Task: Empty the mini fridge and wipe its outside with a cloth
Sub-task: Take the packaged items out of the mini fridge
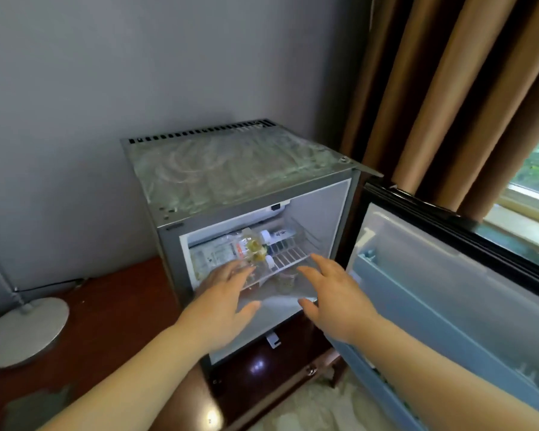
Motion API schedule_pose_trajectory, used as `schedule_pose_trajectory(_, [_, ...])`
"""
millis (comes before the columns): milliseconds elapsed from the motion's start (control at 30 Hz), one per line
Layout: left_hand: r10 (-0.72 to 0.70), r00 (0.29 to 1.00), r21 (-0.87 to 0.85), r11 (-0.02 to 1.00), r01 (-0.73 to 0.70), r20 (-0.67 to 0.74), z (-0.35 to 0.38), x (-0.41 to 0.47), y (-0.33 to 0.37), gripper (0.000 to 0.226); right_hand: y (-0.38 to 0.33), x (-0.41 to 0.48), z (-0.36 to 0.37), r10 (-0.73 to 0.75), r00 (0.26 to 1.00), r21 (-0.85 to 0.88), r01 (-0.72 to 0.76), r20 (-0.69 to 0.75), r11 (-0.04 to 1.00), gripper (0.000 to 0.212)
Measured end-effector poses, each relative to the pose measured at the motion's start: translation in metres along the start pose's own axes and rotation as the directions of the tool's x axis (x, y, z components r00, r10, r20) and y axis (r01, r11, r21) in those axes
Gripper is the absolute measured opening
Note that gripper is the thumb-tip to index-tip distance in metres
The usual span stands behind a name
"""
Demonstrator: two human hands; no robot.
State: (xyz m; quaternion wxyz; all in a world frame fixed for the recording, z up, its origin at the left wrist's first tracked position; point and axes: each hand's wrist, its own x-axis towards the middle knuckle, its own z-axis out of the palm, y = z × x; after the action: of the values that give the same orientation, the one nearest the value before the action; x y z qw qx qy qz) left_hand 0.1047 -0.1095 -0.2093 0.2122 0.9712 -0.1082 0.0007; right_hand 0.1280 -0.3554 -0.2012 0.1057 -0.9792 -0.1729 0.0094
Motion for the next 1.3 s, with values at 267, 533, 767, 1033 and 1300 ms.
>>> schedule_pose_trajectory(267, [-0.070,0.995,0.097,0.992,0.077,-0.074,0.024,0.035,-0.009,0.075,-0.002,0.084,0.025,0.015,0.997,0.175,-0.028,0.075,0.984,0.064])
schedule_pose_trajectory(533, [-0.234,0.955,0.198,0.942,0.269,-0.183,0.036,0.065,-0.014,0.081,-0.012,0.169,0.037,-0.051,0.999,0.375,0.053,-0.013,0.925,0.046])
schedule_pose_trajectory(767, [-0.206,0.934,0.289,0.912,0.291,-0.293,0.060,0.073,-0.030,0.083,-0.008,0.186,0.047,-0.150,0.989,0.360,0.140,0.000,0.922,0.053])
schedule_pose_trajectory(1033, [-0.187,0.925,0.340,0.891,0.301,-0.330,0.068,0.072,-0.035,0.107,0.004,0.195,0.026,-0.181,0.977,0.380,0.125,0.115,0.917,0.052])
schedule_pose_trajectory(1300, [-0.224,0.918,0.265,0.911,0.317,-0.326,0.067,0.076,-0.035,0.109,0.008,0.186,0.018,-0.075,0.996,0.746,0.019,0.041,0.665,0.029])
